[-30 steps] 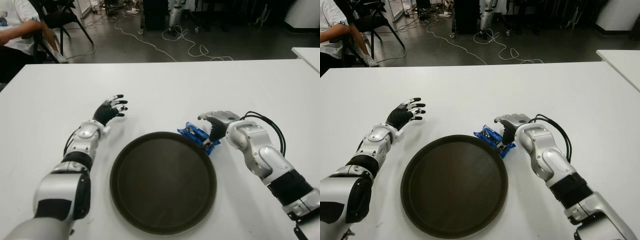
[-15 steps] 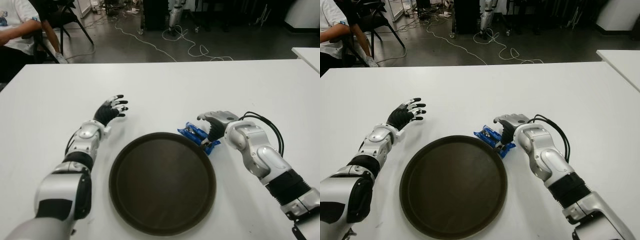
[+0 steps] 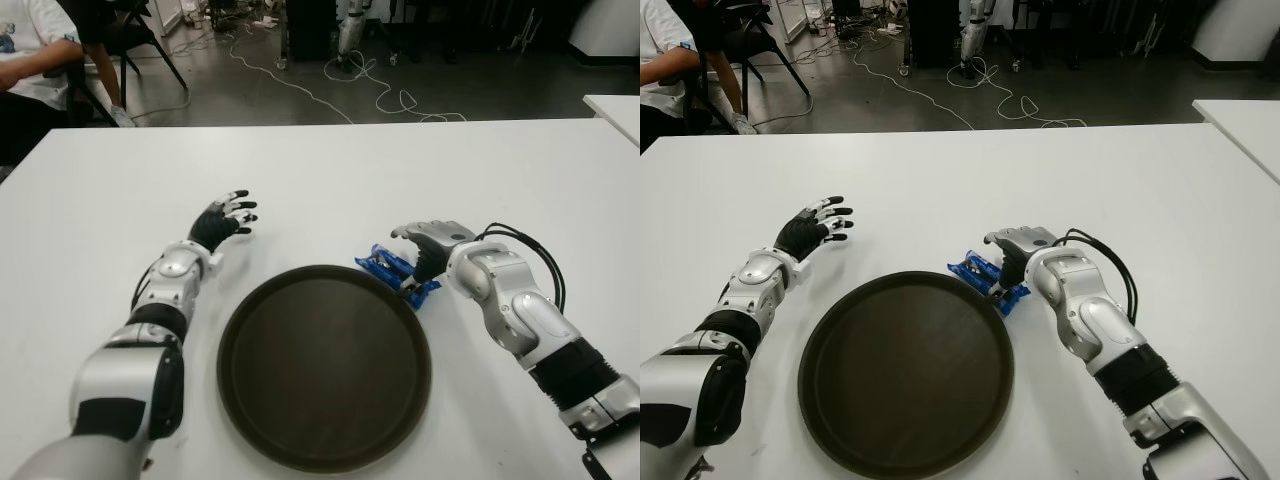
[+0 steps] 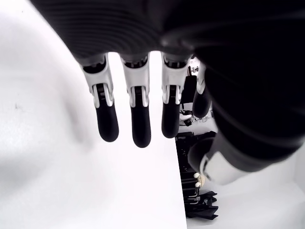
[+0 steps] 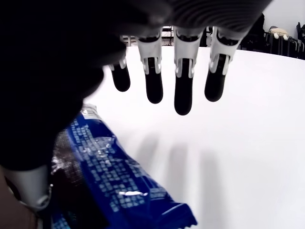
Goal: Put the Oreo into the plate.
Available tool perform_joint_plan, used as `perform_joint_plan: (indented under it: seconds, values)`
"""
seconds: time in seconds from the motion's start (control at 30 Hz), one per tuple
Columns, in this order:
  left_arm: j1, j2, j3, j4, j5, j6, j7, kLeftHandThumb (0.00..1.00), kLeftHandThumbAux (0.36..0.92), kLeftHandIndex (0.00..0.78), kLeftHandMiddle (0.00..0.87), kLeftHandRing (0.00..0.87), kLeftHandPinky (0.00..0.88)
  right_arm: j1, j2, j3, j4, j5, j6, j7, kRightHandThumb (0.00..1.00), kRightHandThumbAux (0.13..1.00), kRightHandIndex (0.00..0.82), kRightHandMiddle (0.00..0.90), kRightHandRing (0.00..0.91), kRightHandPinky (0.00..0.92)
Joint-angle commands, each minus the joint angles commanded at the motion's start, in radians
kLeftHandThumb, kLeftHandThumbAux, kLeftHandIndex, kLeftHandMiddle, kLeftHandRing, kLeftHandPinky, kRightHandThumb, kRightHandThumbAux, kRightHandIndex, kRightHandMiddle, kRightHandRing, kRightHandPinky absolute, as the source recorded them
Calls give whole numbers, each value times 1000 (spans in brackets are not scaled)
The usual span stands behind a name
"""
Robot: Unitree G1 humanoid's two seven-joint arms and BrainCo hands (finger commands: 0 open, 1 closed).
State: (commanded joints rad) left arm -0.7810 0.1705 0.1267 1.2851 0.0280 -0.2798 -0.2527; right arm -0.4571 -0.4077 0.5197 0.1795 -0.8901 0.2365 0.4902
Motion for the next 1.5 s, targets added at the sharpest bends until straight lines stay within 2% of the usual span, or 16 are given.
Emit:
perform_joint_plan:
  seconds: [0.27,0.37,0.57,0.97,1.2,1.5]
  values:
    - [0,0,-2,2,2,1,8,0,709,148,220,239,254,-3,10,8,-4,-5,5,-3,0,675,167,200,221,246]
    - [1,1,-4,2,4,-3,6,0,708,142,216,234,245,-6,14,9,-1,-5,7,3,0,673,155,192,214,220]
    - [6,2,-6,1,4,-23,-5,0,659,144,219,237,251,-7,15,11,9,-3,-2,-6,0,673,151,191,212,215]
    - [6,5,-16,1,13,-34,-6,0,684,142,220,242,250,-7,27,14,24,2,-10,-31,0,693,191,214,227,233]
    - [5,5,-19,3,12,-32,-5,0,654,143,215,227,228,-9,32,22,46,0,-31,-60,0,697,214,228,245,264]
    - [3,5,-15,3,6,-22,-4,0,689,135,213,231,241,-10,44,26,68,5,-39,-84,0,702,207,230,258,285]
